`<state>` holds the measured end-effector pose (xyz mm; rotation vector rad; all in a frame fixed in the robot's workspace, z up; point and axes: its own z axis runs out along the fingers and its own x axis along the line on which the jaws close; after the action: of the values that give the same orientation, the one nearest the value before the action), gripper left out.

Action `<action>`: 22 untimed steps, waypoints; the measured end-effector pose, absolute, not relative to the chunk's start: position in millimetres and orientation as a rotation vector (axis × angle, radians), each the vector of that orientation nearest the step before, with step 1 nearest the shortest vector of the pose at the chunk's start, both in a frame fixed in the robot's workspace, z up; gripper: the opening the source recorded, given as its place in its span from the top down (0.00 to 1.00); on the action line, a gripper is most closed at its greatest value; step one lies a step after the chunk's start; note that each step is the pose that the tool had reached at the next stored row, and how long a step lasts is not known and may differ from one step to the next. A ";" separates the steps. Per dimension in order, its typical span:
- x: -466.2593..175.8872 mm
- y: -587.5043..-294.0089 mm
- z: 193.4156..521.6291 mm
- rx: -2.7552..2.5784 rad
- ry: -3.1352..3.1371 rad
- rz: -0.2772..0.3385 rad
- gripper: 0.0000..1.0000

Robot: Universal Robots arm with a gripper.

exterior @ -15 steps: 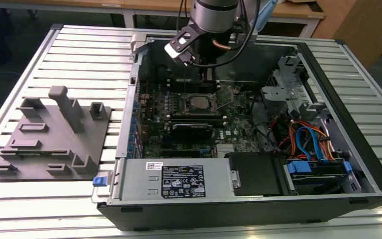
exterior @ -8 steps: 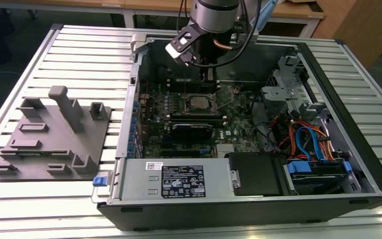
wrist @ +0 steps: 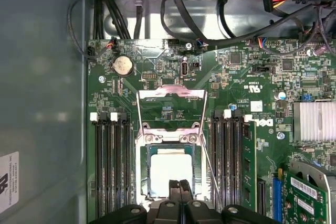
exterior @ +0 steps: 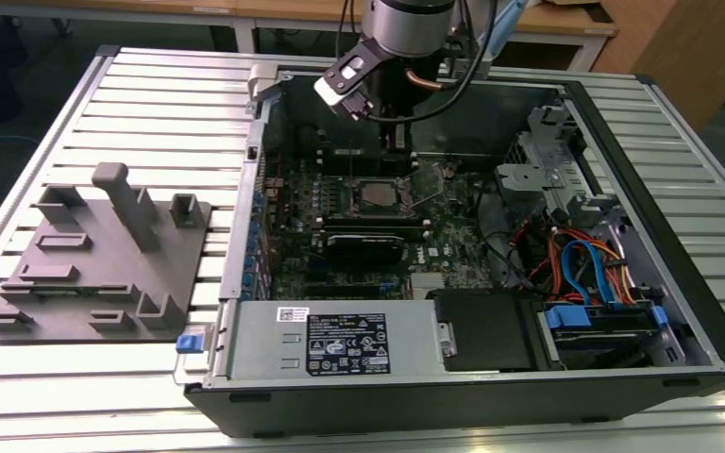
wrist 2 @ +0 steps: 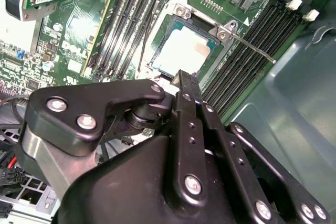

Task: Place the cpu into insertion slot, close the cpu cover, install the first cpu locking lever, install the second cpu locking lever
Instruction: 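Close the cpu cover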

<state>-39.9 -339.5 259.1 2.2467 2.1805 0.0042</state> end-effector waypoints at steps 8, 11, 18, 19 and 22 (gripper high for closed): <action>-35.7 -339.5 259.3 2.247 2.180 0.004 0.90; -34.8 -339.5 259.3 2.247 2.180 0.004 0.90; -32.6 -339.5 259.3 2.247 2.180 0.004 0.90; -32.3 -339.5 259.3 2.247 2.180 0.004 0.90; -31.2 -339.5 259.3 2.247 2.180 0.004 0.90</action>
<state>-31.2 -339.5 259.3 2.2467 2.1804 0.0037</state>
